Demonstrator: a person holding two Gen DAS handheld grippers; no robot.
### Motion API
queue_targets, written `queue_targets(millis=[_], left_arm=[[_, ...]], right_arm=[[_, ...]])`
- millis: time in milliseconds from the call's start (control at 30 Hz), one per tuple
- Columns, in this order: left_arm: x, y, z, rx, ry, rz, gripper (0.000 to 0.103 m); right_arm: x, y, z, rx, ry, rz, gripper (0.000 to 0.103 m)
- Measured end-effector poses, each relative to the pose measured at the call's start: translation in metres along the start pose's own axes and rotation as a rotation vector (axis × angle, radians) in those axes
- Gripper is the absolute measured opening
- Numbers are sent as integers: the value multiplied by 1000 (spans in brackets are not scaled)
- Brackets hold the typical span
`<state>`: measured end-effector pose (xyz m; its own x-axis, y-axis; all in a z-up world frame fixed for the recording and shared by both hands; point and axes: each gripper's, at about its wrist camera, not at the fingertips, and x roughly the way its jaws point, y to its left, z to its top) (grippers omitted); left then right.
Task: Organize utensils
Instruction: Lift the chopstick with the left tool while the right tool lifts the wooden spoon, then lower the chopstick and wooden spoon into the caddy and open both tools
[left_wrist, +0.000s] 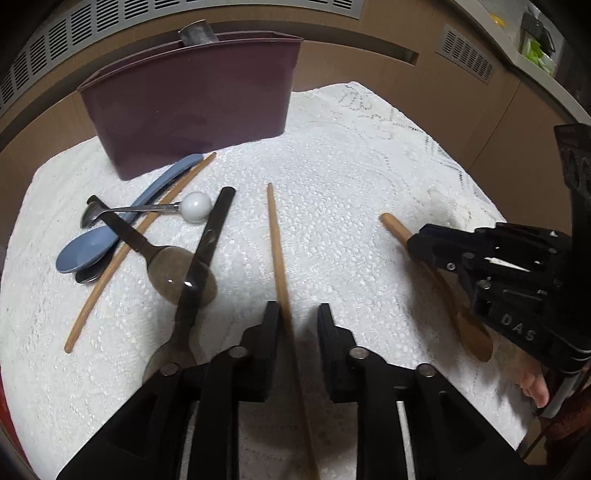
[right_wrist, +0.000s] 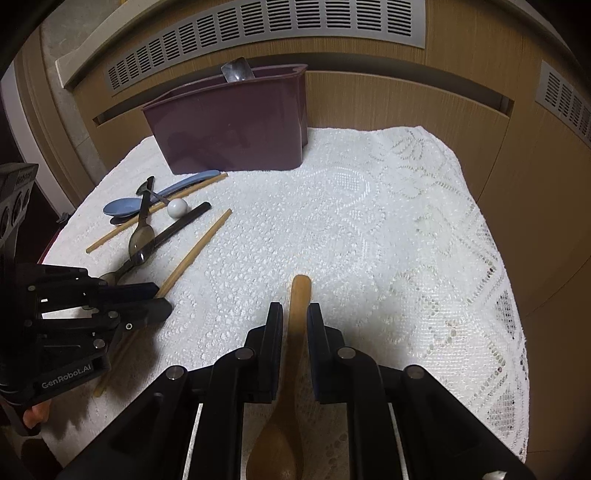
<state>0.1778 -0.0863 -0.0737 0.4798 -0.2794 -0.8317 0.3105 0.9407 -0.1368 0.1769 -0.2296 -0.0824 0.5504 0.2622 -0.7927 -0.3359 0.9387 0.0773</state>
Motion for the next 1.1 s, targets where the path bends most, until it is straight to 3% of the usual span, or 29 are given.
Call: queue_targets(millis=[67,100,300,433,600,700,767,867,933,1000,1100], left_arm=[[2,-5,2,8,8,-38,50],[3,-7,2,15,12,-43,53],[5,-5,7,-13,8,-54,53],[4,-1,9,-3,-10,13,45],[13,-5,18,58,-2,78,45],[17,-6,24,85,-1,94,38],[18,-4,25,104,-33,108,10],[14,9,24,44,-52,67,6],[5,18,21,-5,-79,40,6],[-6,27,16,-45,-99,16,6],[-14,40,9,-108,-100,-22,6]], right_arm=[[3,-2,-1,6,11,-1,14],[4,-3,-2,9,16,3,14],[6,-4,-5,12,25,5,14],[7,-3,-4,1,30,2,16],[8,-6,-3,4,34,12,16],[8,-6,-3,5,37,15,17],[9,-6,-2,4,38,13,17],[10,-7,-1,11,43,64,35],[11,-5,1,6,56,123,56],[13,0,4,-21,75,132,62],[17,10,9,-85,97,88,63]])
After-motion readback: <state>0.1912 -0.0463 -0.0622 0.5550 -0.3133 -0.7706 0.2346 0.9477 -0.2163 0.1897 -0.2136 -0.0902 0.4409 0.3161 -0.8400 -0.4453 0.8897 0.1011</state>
